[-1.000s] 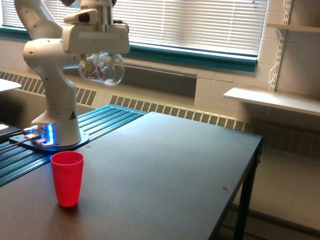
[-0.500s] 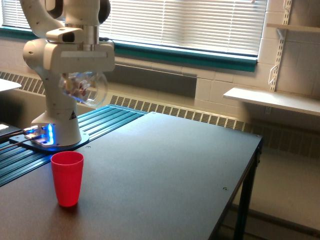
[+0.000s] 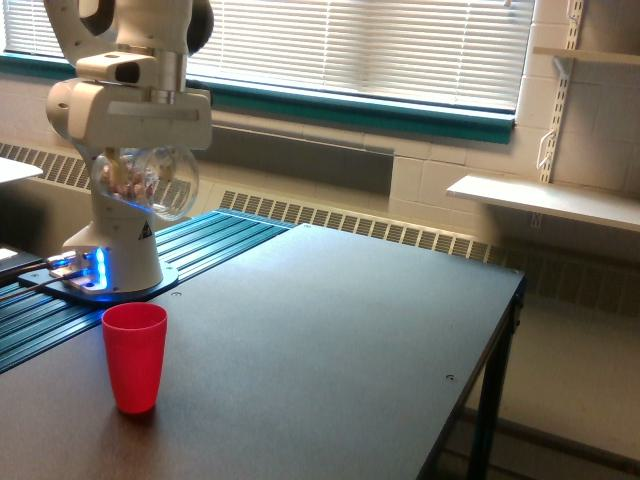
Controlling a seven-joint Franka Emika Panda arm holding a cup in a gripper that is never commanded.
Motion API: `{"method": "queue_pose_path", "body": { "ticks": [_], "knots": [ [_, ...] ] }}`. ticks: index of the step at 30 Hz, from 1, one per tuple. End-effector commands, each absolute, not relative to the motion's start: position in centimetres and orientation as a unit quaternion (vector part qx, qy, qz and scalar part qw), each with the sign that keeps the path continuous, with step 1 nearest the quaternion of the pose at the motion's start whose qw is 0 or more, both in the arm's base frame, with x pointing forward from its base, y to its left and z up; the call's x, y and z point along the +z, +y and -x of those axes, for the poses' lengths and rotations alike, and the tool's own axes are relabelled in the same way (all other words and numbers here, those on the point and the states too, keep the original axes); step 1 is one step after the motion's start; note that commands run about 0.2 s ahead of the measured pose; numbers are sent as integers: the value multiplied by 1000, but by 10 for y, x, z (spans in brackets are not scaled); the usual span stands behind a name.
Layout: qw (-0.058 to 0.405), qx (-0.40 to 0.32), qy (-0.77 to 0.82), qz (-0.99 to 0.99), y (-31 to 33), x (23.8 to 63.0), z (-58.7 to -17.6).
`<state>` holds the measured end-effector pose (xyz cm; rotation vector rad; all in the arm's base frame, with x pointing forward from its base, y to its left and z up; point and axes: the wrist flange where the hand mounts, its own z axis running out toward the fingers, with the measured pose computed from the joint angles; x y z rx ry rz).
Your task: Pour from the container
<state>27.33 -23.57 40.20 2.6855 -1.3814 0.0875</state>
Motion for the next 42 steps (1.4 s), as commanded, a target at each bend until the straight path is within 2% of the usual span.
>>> {"method": "queue_pose_path", "body": {
  "ticks": [1,4,19,34,42],
  "knots": [
    [82,24,-402,-912,-248,395,-269],
    [100,21,-383,-918,-254,390,-264],
    [120,-4,-332,-936,-286,371,-254],
    [141,-33,-354,-924,-308,353,-268],
    [185,-48,-353,-916,-309,341,-272]
  ]
}}
